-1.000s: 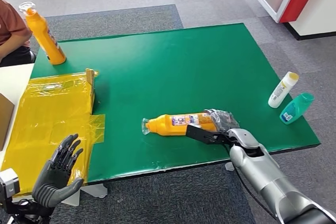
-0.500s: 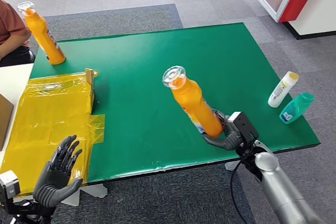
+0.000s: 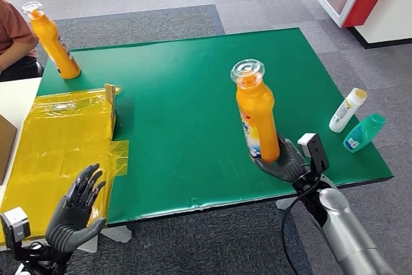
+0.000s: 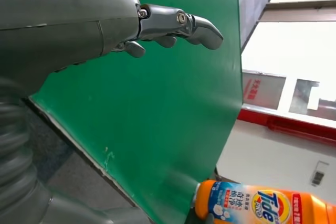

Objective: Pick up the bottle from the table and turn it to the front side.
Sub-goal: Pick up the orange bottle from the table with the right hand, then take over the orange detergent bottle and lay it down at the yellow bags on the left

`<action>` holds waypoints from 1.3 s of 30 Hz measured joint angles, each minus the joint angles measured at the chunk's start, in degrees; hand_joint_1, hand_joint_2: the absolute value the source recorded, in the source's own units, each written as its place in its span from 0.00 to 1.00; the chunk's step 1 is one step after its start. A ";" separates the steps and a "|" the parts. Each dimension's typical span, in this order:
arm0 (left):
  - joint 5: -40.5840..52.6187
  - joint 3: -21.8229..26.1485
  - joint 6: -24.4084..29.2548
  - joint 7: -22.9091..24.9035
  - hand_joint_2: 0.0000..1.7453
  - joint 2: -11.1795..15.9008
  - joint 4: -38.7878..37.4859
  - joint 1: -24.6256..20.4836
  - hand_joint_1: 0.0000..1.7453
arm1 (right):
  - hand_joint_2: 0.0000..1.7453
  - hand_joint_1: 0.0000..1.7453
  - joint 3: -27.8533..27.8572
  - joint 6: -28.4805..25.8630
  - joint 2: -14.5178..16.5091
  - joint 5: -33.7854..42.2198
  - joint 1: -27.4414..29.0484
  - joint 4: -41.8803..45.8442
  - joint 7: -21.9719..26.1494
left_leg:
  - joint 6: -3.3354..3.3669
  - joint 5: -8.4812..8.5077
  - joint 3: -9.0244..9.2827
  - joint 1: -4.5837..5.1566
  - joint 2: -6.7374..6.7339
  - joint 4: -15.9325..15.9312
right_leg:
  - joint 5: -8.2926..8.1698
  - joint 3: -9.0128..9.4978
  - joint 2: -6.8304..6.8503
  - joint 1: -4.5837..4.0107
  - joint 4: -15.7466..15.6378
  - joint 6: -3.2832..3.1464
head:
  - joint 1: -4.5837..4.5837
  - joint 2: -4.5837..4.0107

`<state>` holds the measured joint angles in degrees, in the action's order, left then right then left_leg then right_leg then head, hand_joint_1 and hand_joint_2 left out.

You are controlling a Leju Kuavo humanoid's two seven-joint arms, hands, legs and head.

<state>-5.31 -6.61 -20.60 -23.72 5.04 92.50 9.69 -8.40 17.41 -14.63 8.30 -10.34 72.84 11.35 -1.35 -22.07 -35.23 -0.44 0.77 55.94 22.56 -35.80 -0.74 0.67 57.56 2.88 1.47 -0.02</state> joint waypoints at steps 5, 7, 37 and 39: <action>-0.52 -4.92 1.40 3.26 1.00 -1.29 0.03 -5.80 0.00 | 1.00 1.00 -3.64 -5.94 3.13 -8.56 -1.20 0.30 -0.41 | 0.00 0.09 -0.02 0.00 0.01 0.00 | -0.09 0.00 0.00 -0.01 0.01 -0.02 | 0.00 0.00; -3.93 -7.98 1.18 4.56 1.00 -2.00 0.03 -8.92 0.00 | 1.00 1.00 -6.06 -7.14 4.57 -10.01 -2.41 -0.06 -0.38 | -0.02 0.15 -0.02 0.00 0.01 0.00 | -0.17 -0.02 0.00 -0.01 0.02 -0.02 | -0.01 0.00; -12.56 -19.04 5.75 6.60 1.00 -3.28 0.75 -21.43 0.00 | 1.00 1.00 -18.68 -9.43 10.68 -10.06 -7.32 -2.36 1.02 | 0.00 0.26 -0.08 0.00 0.01 0.00 | -0.21 -0.07 0.02 0.00 0.02 0.00 | -0.01 0.00; -11.93 -19.05 6.19 6.34 1.00 -3.18 0.94 -21.37 0.00 | 1.00 1.00 -19.23 -9.47 10.68 -10.06 -7.08 -1.37 1.06 | 0.00 0.26 -0.08 0.00 0.01 0.00 | -0.21 -0.07 0.02 -0.01 0.02 0.00 | -0.01 0.00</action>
<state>-17.23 -25.66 -14.41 -17.38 1.86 93.44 -11.67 -27.63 7.93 -3.96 -1.75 -17.42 71.47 12.41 -1.35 -21.81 -35.31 -0.45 0.79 55.94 22.35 -35.87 -0.72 0.66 57.59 2.88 1.46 -0.02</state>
